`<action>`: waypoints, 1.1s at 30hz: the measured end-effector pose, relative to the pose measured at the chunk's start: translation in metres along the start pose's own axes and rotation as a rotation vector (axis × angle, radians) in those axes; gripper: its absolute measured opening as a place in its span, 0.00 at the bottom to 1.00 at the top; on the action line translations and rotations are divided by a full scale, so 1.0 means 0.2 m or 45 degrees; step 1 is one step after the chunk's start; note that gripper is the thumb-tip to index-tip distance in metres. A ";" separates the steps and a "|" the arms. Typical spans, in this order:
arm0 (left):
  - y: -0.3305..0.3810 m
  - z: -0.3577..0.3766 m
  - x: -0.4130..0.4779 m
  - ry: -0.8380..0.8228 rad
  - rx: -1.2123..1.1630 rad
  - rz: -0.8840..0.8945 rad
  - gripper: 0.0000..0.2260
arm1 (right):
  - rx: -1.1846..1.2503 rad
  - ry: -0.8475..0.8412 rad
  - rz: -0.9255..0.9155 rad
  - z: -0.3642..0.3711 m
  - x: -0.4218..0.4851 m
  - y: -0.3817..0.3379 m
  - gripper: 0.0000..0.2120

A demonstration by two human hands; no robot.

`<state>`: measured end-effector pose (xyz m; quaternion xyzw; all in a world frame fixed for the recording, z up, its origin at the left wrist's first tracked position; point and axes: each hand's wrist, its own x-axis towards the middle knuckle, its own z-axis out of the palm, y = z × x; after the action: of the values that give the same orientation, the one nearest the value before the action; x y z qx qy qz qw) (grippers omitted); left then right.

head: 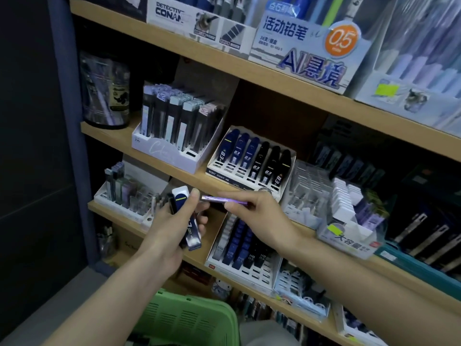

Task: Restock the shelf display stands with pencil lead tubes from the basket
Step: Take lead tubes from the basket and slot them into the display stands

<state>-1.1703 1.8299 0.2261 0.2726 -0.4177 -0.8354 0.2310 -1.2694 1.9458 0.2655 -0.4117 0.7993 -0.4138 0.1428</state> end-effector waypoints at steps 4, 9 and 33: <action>-0.03 0.08 -0.05 -0.027 0.053 -0.083 0.09 | -0.069 0.024 -0.052 -0.08 -0.10 0.03 0.14; -0.08 0.22 -0.12 -0.061 0.183 -0.043 0.02 | 0.207 0.112 0.030 -0.19 -0.23 0.08 0.18; -0.30 0.82 -0.33 -0.390 0.672 0.231 0.09 | -0.273 0.713 0.049 -0.95 -0.61 0.25 0.05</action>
<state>-1.2366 1.9969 0.2772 0.1560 -0.6726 -0.7054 0.1603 -1.3282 2.1604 0.3297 -0.2791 0.8544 -0.4217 -0.1195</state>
